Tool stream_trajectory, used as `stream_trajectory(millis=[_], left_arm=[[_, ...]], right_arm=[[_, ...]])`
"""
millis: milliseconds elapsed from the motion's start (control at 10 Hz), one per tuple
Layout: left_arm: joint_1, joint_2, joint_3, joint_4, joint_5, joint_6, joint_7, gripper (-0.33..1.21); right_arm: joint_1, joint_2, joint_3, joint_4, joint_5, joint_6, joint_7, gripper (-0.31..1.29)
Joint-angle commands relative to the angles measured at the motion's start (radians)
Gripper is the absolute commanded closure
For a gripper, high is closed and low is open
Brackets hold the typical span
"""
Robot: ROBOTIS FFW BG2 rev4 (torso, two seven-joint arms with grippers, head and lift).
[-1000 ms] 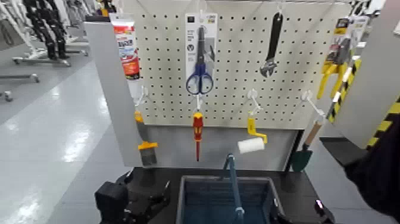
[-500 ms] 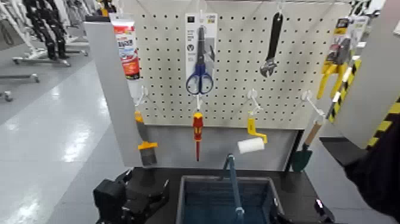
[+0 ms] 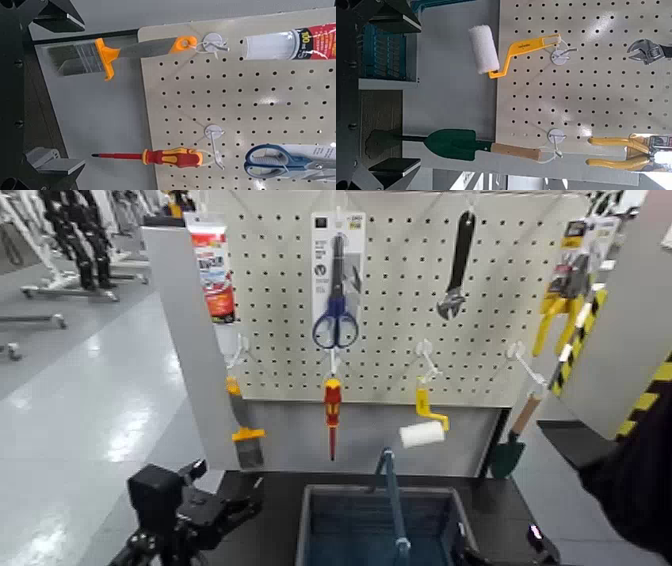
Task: Put the yellow paint brush into the crate.
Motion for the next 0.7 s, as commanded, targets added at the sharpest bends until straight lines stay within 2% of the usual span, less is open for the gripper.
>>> stream_trajectory(millis=[100, 300, 500, 700], left_arm=[[-0.039, 0.013, 0.033, 0.0, 0.0, 0.042, -0.033, 0.11], [-0.088, 0.033, 0.058, 0.023, 0.011, 0.081, -0.094, 0.11], [-0.128, 0.04, 0.084, 0.054, 0.023, 0.094, -0.133, 0.11], [-0.182, 0.053, 0.087, 0.101, 0.057, 0.104, -0.17, 0.11]], right_arm=[[-0.001, 0.0, 0.002, 0.003, -0.002, -0.002, 0.0, 0.12], [-0.003, 0.002, 0.003, 0.006, -0.003, -0.007, 0.0, 0.12], [-0.004, 0.003, 0.005, 0.009, -0.006, -0.013, 0.0, 0.12], [-0.006, 0.003, 0.006, 0.012, -0.008, -0.016, 0.0, 0.12]])
